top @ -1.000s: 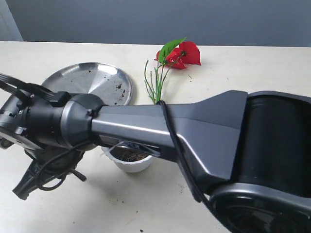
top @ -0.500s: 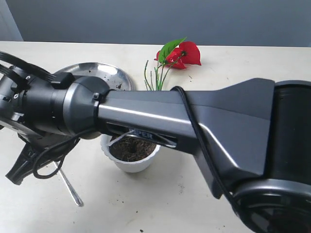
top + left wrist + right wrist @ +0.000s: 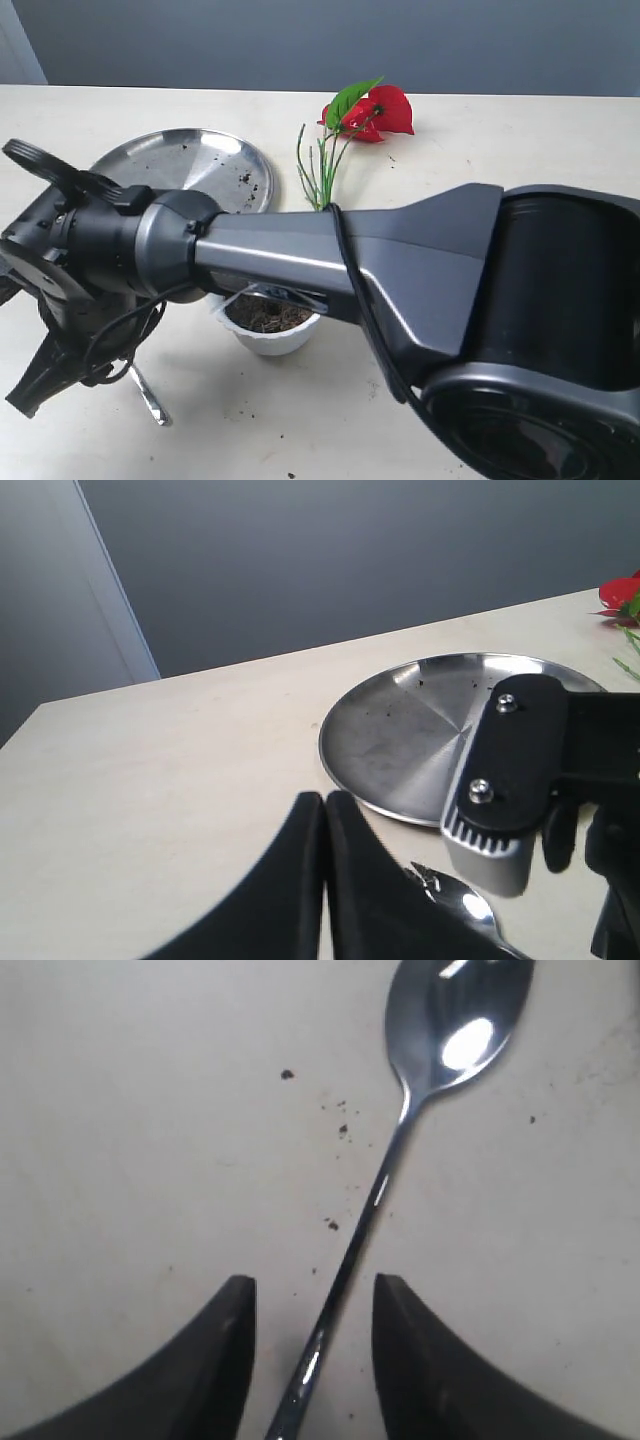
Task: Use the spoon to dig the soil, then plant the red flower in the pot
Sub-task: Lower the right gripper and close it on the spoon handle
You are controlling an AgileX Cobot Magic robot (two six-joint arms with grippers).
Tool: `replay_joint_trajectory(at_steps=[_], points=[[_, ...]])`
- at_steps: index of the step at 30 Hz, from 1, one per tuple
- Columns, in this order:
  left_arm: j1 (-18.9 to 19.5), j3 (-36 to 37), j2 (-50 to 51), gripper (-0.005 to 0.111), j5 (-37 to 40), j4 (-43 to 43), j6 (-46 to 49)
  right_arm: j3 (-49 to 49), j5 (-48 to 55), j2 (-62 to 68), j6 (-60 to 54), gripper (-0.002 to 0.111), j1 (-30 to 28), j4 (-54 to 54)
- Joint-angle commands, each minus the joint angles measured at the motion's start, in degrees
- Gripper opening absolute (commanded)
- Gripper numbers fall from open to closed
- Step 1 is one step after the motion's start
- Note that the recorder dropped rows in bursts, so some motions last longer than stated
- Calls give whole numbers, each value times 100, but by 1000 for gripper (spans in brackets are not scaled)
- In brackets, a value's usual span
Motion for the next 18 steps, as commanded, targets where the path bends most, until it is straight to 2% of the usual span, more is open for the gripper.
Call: replay_joint_trajectory(at_steps=[1, 15, 18], points=[[-9, 11, -24, 0, -35, 6, -28, 8, -145, 34, 58, 42, -140, 36], [-9, 11, -24, 0, -35, 6, -28, 8, -157, 385, 58, 42, -166, 289], [-9, 11, -24, 0, -35, 6, -28, 8, -128, 386, 58, 32, -166, 289]])
